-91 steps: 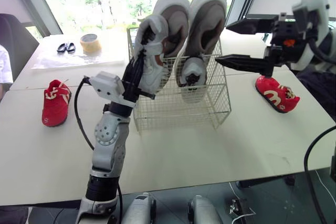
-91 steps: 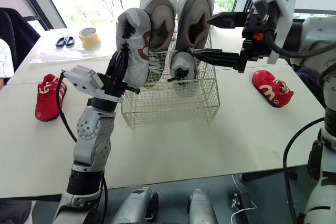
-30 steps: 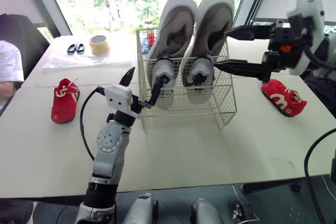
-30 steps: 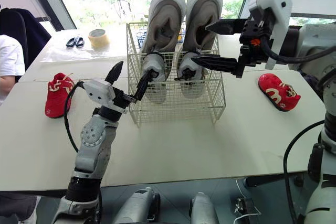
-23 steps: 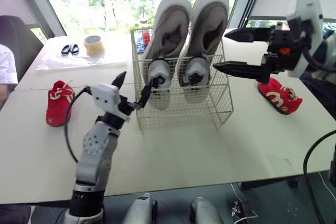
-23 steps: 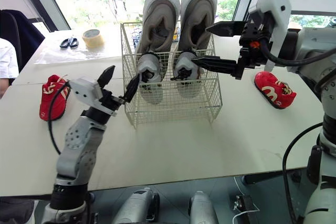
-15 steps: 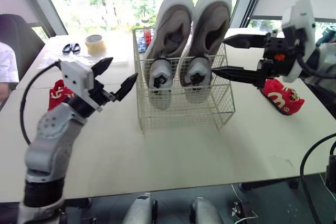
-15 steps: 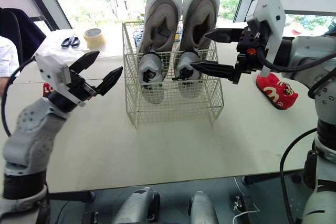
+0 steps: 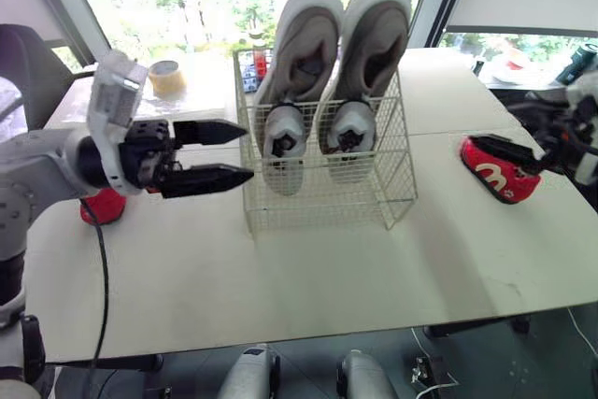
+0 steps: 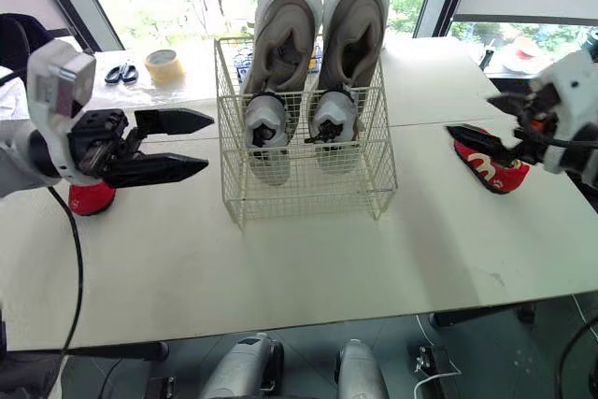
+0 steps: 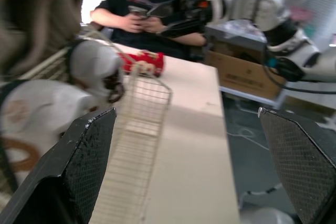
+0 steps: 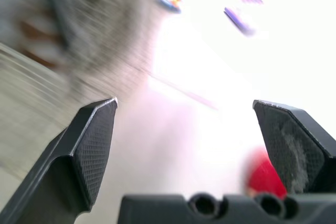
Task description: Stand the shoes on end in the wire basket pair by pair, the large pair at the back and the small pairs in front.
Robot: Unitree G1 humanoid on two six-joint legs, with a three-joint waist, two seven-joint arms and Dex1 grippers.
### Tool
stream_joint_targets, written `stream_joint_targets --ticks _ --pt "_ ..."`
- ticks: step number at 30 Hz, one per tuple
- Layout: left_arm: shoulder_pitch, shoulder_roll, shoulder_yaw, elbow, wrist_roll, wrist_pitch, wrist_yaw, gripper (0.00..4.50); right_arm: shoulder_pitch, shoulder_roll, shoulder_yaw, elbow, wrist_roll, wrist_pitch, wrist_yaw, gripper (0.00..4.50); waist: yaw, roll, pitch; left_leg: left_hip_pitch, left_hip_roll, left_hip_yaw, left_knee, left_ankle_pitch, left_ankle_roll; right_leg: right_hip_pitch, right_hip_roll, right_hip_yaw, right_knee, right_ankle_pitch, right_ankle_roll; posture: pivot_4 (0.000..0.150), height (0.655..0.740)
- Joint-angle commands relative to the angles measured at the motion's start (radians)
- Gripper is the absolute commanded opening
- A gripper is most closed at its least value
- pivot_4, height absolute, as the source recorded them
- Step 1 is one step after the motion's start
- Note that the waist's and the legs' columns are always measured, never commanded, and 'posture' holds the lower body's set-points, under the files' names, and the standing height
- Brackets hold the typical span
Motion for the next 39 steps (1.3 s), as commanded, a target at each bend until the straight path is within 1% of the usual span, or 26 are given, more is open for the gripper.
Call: stream_joint_targets --ticks 1,3,6,9,15,19,22,23,27,33,36,39 --pt "-0.034 -0.016 -0.036 0.016 0.037 -0.012 -0.055 4.47 0.055 0.002 -0.063 0.122 -0.073 -0.046 -0.054 4.50 -0.007 0.000 0.000 0.000 0.000 0.000 0.000 0.000 0.000 0.000 0.000 0.000 0.000 0.000 0.000 0.150 0.7400" --pt "-0.046 -0.038 -0.053 0.022 0.050 -0.011 -0.060 4.47 0.077 0.008 -0.057 0.208 -0.101 -0.081 -0.061 4.50 -0.012 0.000 0.000 0.000 0.000 0.000 0.000 0.000 0.000 0.000 0.000 0.000 0.000 0.000 0.000 0.150 0.7400" --pt "-0.048 -0.062 -0.063 0.021 0.068 -0.012 -0.059 4.47 0.018 0.044 -0.042 0.387 -0.090 -0.095 -0.057 4.50 -0.026 0.000 0.000 0.001 0.001 0.001 0.000 0.000 0.000 0.000 0.001 0.001 0.000 0.000 0.001 0.150 0.7400" --pt "-0.044 -0.070 -0.052 0.014 0.067 0.003 -0.055 4.47 -0.060 0.056 0.002 0.535 -0.102 -0.150 -0.012 4.50 -0.038 0.003 0.001 0.002 0.001 0.002 0.000 0.000 0.000 0.000 0.001 0.002 0.001 0.001 0.001 0.150 0.7400" --pt "-0.020 -0.075 -0.025 -0.017 0.048 0.024 -0.016 4.47 -0.209 0.069 0.105 0.799 -0.160 -0.314 0.106 4.50 -0.037 0.005 0.002 0.004 0.001 0.003 -0.001 0.000 0.000 0.000 0.001 0.003 0.001 0.001 0.002 0.150 0.7400" --pt "-0.003 -0.075 -0.007 -0.035 0.043 0.029 0.011 4.47 -0.287 0.076 0.161 0.917 -0.189 -0.359 0.178 4.50 -0.032 0.005 0.002 0.004 0.001 0.003 0.000 0.000 0.000 0.001 0.001 0.003 0.001 0.001 0.002 0.150 0.7400" --pt "0.009 -0.073 0.008 -0.047 0.037 0.035 0.026 4.47 -0.335 0.088 0.198 0.997 -0.223 -0.407 0.196 4.50 -0.032 0.005 0.002 0.004 0.001 0.003 0.000 0.001 -0.001 0.001 0.001 0.003 0.001 0.001 0.002 0.150 0.7400" --pt "0.012 -0.073 0.012 -0.050 0.035 0.036 0.032 4.47 -0.356 0.097 0.211 1.030 -0.239 -0.431 0.190 4.50 -0.033 0.005 0.002 0.004 0.001 0.003 0.000 0.002 -0.004 0.001 0.001 0.003 0.001 0.001 0.002 0.150 0.7400" --pt "0.016 -0.076 0.019 -0.058 0.037 0.037 0.050 4.47 -0.414 0.128 0.244 1.130 -0.291 -0.513 0.167 4.50 -0.035 0.005 0.002 0.004 0.001 0.003 -0.001 0.003 -0.005 0.001 0.001 0.003 0.001 0.001 0.002 0.150 0.7400" --pt "0.013 -0.077 0.015 -0.064 0.040 0.035 0.065 4.47 -0.479 0.162 0.263 1.230 -0.336 -0.591 0.144 4.50 -0.036 0.005 0.002 0.004 0.001 0.003 -0.001 0.004 -0.006 0.001 0.001 0.003 0.001 0.001 0.002 0.150 0.7400" --pt "0.010 -0.082 0.012 -0.067 0.046 0.030 0.075 4.50 -0.501 0.170 0.263 1.263 -0.351 -0.621 0.116 3.68 -0.036 0.005 0.002 0.004 0.001 0.003 -0.001 0.004 -0.007 0.001 0.001 0.003 0.001 0.001 0.002 0.150 0.7400" --pt "0.008 -0.088 0.007 -0.071 0.054 0.024 0.085 4.50 -0.519 0.171 0.258 1.278 -0.356 -0.643 0.108 2.18 -0.036 0.005 0.002 0.004 0.001 0.003 -0.001 0.004 -0.007 0.001 0.001 0.003 0.001 0.001 0.002 0.150 0.7400"
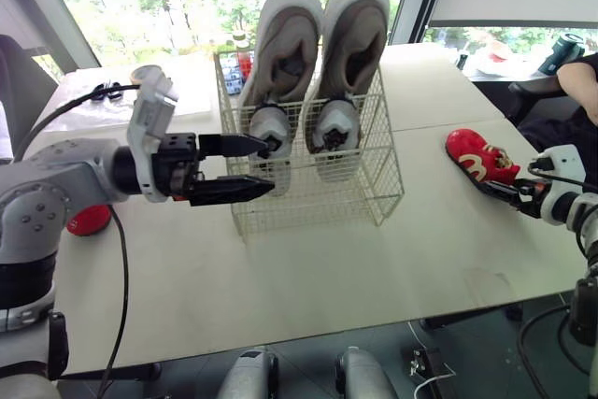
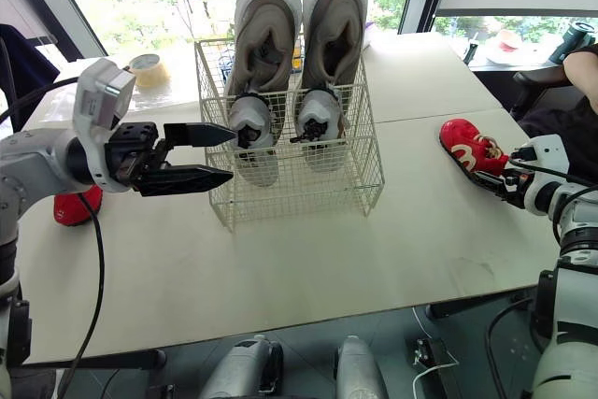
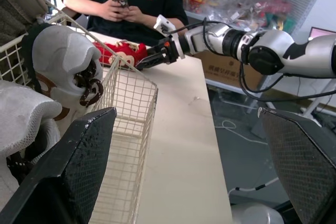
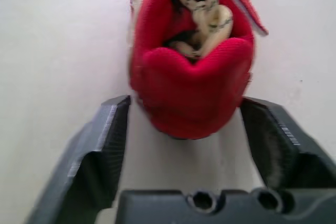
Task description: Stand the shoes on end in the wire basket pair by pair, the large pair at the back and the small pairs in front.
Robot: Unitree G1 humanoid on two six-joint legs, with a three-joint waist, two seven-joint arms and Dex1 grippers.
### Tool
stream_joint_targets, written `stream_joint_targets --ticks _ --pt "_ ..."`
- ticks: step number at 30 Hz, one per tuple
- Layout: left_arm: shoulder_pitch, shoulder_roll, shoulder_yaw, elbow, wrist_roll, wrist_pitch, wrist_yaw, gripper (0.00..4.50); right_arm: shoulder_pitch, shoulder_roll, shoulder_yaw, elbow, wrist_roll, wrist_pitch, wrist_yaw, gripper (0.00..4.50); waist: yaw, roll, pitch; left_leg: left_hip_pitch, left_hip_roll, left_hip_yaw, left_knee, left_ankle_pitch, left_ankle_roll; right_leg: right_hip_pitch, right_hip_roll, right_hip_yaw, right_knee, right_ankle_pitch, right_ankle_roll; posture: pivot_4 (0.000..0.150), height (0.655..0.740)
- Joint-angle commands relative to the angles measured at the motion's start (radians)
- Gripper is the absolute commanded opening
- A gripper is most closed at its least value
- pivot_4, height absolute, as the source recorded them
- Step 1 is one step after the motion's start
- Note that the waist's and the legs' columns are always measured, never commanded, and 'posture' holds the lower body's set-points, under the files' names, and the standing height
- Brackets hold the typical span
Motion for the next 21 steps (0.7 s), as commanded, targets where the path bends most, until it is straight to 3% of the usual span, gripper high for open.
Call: stream_joint_targets --ticks 1,2,6,11,17,21 --pt "-0.011 -0.005 0.023 -0.027 0.002 -0.016 0.016 4.50 -0.042 -0.005 -0.018 0.007 -0.004 -0.037 -0.008 1.69 -0.001 0.000 0.000 0.000 0.000 0.000 0.000 0.000 0.000 0.000 0.000 0.000 0.000 0.000 0.000 0.150 0.7400" --pt "-0.012 -0.007 0.022 -0.027 0.004 -0.018 0.018 4.50 -0.046 -0.005 -0.019 0.007 -0.004 -0.040 -0.003 1.12 -0.001 0.000 0.000 0.000 0.000 0.000 0.000 0.000 0.000 0.000 0.000 0.000 0.000 0.000 0.000 0.150 0.7400" --pt "-0.014 -0.016 0.020 -0.024 0.010 -0.019 0.024 4.50 -0.054 -0.014 -0.015 -0.016 -0.005 -0.052 0.023 0.13 -0.002 0.000 0.000 0.000 0.000 0.000 0.000 0.000 0.000 0.000 0.000 0.000 0.000 0.000 0.000 0.150 0.7400" --pt "-0.038 -0.015 0.034 0.025 -0.001 -0.004 0.024 4.50 -0.046 -0.085 -0.040 -0.255 0.035 -0.025 0.094 0.08 0.000 0.007 0.004 0.000 0.000 0.000 0.000 0.000 0.000 0.000 0.000 0.001 0.000 0.000 0.000 0.150 0.7400" --pt "-0.140 -0.036 0.034 0.152 -0.047 0.042 -0.003 4.50 0.088 -0.203 -0.164 -0.915 0.159 0.184 0.108 0.08 0.007 0.012 0.007 -0.004 0.000 -0.002 0.000 0.000 0.000 -0.005 0.000 -0.001 0.003 0.000 0.001 0.150 0.7400" --pt "-0.228 -0.050 -0.005 0.270 -0.019 0.058 -0.071 4.50 0.080 -0.253 -0.236 -1.237 0.313 0.324 0.131 0.08 0.003 0.011 0.007 -0.003 0.000 -0.002 0.001 -0.001 0.001 -0.003 0.000 -0.001 0.004 0.000 0.001 0.150 0.7400"
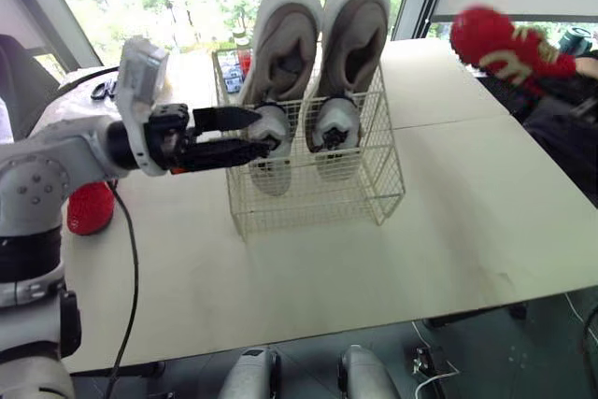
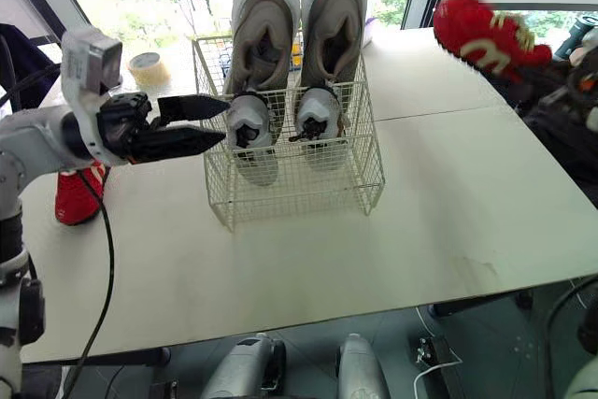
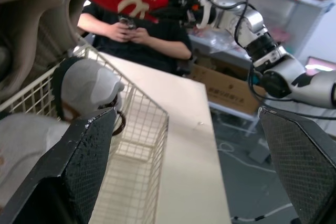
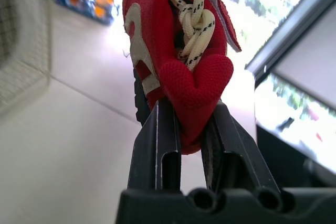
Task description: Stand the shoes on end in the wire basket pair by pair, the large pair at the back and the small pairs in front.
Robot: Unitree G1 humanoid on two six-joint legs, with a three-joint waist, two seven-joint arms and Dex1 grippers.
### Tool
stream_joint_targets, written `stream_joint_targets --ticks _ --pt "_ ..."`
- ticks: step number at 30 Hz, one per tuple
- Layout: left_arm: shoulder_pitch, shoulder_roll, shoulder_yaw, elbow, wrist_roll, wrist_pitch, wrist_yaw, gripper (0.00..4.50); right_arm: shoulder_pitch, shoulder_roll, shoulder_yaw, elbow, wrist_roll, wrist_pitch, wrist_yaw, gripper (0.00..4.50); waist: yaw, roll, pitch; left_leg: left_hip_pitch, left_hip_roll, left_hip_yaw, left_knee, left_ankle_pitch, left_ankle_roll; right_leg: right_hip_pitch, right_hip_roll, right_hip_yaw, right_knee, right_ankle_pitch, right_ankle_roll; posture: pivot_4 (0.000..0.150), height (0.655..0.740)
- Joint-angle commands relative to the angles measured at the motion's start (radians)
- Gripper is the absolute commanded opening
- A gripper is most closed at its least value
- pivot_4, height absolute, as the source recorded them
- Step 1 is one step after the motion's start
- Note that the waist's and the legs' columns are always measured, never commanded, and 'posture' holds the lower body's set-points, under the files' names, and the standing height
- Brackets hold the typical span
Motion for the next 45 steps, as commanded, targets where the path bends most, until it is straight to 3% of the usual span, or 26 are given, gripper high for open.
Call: stream_joint_targets --ticks 1,7,13,20,28,31,37,45 --pt "-0.083 -0.002 -0.016 0.092 0.023 0.011 -0.071 4.50 -0.037 -0.045 -0.075 -0.277 0.164 0.115 0.019 0.08 -0.001 0.000 0.000 0.000 0.000 0.000 0.000 -0.001 0.001 0.000 0.000 0.000 0.000 0.000 0.000 0.150 0.7400" --pt "-0.227 -0.026 -0.050 0.268 0.074 0.043 -0.152 4.50 -0.113 -0.024 -0.037 -0.580 0.404 0.245 -0.007 0.08 0.001 -0.001 0.001 0.000 0.000 0.000 0.001 -0.002 0.003 0.000 0.000 0.000 0.001 0.000 0.000 0.150 0.7400" --pt "-0.302 -0.035 -0.075 0.356 0.131 0.084 -0.209 4.50 -0.112 0.004 0.124 -0.676 0.332 0.127 0.021 0.08 0.001 -0.005 0.001 0.000 -0.001 0.000 0.003 -0.002 0.004 0.001 -0.001 0.000 0.001 0.000 0.000 0.150 0.7400" --pt "-0.319 -0.059 -0.062 0.349 0.143 0.124 -0.230 4.50 -0.123 0.051 0.273 -0.607 0.097 -0.139 0.057 0.08 -0.001 -0.005 0.002 -0.002 -0.001 0.000 0.003 0.000 0.000 -0.003 0.000 0.000 0.003 0.000 0.000 0.150 0.7400" --pt "-0.281 -0.034 -0.035 0.274 0.122 0.166 -0.252 4.50 -0.190 0.099 0.303 -0.469 -0.009 -0.261 0.056 0.08 -0.002 -0.006 0.002 -0.002 -0.001 0.001 0.004 0.001 -0.001 -0.004 0.000 0.001 0.006 0.000 0.000 0.150 0.7400" --pt "-0.270 -0.034 -0.024 0.258 0.125 0.171 -0.242 4.50 -0.211 0.100 0.303 -0.441 -0.011 -0.278 0.074 0.08 -0.001 -0.005 0.002 -0.003 -0.001 0.001 0.003 0.001 -0.001 -0.005 -0.001 0.001 0.007 0.000 0.000 0.150 0.7400" --pt "-0.279 -0.062 -0.007 0.280 0.138 0.170 -0.205 4.50 -0.190 0.113 0.303 -0.556 0.095 -0.181 0.102 0.08 0.000 -0.005 0.002 -0.003 -0.001 0.001 0.004 0.001 -0.002 -0.005 -0.001 0.001 0.007 0.000 0.000 0.150 0.7400" --pt "-0.282 -0.085 -0.011 0.293 0.145 0.166 -0.190 4.50 -0.186 0.118 0.317 -0.571 0.081 -0.171 0.123 0.08 0.000 -0.005 0.002 -0.003 -0.001 0.001 0.004 0.001 -0.002 -0.005 -0.001 0.001 0.007 0.000 0.000 0.150 0.7400"
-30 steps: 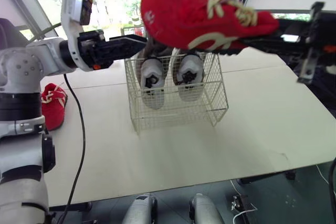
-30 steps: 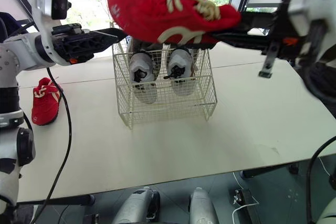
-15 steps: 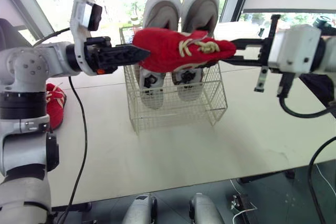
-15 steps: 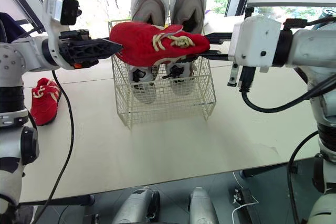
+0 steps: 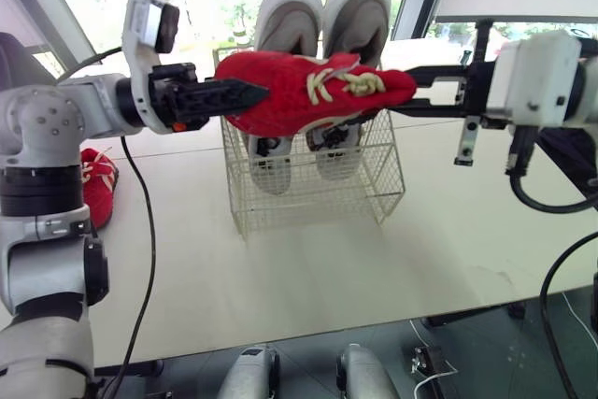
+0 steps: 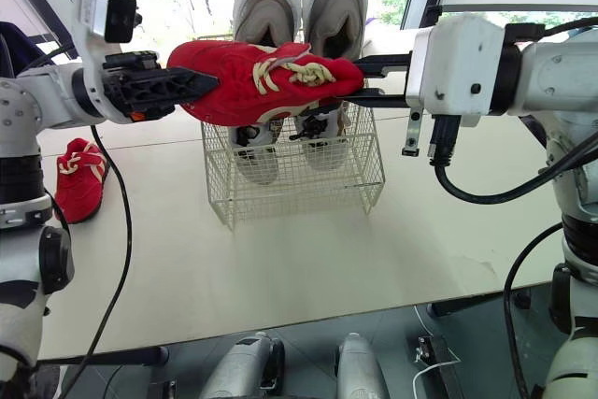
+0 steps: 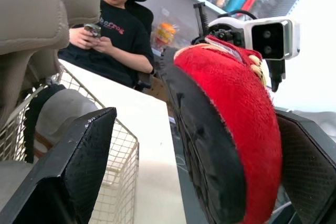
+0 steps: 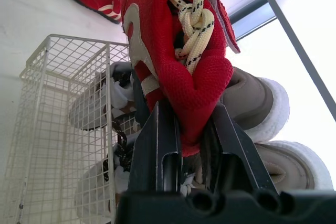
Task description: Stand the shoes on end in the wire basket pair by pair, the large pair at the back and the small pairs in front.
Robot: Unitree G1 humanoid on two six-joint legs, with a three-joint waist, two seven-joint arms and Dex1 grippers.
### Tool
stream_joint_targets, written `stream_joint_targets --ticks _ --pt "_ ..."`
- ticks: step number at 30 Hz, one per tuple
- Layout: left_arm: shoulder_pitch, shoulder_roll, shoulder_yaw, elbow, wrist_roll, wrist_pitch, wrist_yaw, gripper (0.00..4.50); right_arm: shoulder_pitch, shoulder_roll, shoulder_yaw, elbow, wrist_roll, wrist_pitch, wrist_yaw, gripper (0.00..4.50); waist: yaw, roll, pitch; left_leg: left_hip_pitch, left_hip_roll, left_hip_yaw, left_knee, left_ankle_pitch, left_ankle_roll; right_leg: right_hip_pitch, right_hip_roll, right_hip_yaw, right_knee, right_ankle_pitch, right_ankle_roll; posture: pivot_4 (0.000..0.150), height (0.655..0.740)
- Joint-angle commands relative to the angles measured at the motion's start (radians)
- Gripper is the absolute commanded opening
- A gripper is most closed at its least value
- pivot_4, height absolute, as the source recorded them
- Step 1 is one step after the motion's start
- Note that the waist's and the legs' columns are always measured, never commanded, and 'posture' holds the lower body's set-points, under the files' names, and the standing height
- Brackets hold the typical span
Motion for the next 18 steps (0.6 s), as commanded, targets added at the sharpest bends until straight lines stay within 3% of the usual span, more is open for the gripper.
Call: stream_joint_targets --ticks 1,4,9,10,18 --pt "-0.008 0.000 0.028 -0.021 -0.008 -0.006 -0.005 4.24 -0.015 0.000 -0.022 -0.013 0.001 -0.008 0.002 0.08 0.000 0.000 0.000 0.000 0.000 0.000 0.000 0.000 0.000 0.000 0.000 0.000 0.000 0.000 0.000 0.150 0.7400" --pt "0.004 -0.002 0.028 -0.037 -0.012 -0.005 -0.009 3.13 -0.017 0.000 -0.022 -0.009 -0.002 -0.002 0.005 0.08 0.000 0.000 0.000 0.000 0.000 0.000 0.000 0.000 0.000 0.000 0.000 0.000 0.000 0.000 0.000 0.150 0.7400" --pt "0.014 -0.006 0.031 -0.049 -0.018 0.000 -0.007 0.67 -0.020 -0.007 -0.021 0.001 -0.002 0.020 0.009 0.08 0.000 0.000 0.000 0.000 0.000 0.000 0.000 0.000 0.000 0.000 0.000 0.000 0.000 0.000 0.000 0.150 0.7400" --pt "0.016 -0.007 0.032 -0.052 -0.019 0.002 -0.005 0.30 -0.021 -0.010 -0.022 0.004 -0.001 0.031 0.007 0.55 0.000 0.000 0.000 0.000 0.000 0.000 0.000 0.000 0.000 0.000 0.000 0.000 0.000 0.000 0.000 0.150 0.7400" --pt "0.050 -0.034 0.089 -0.073 -0.047 0.002 0.067 0.26 -0.007 -0.033 -0.169 -0.018 0.242 0.392 -0.070 4.45 0.002 0.000 0.000 0.000 0.000 0.000 0.000 0.000 0.000 0.000 0.000 0.000 0.000 0.000 0.000 0.150 0.7400"
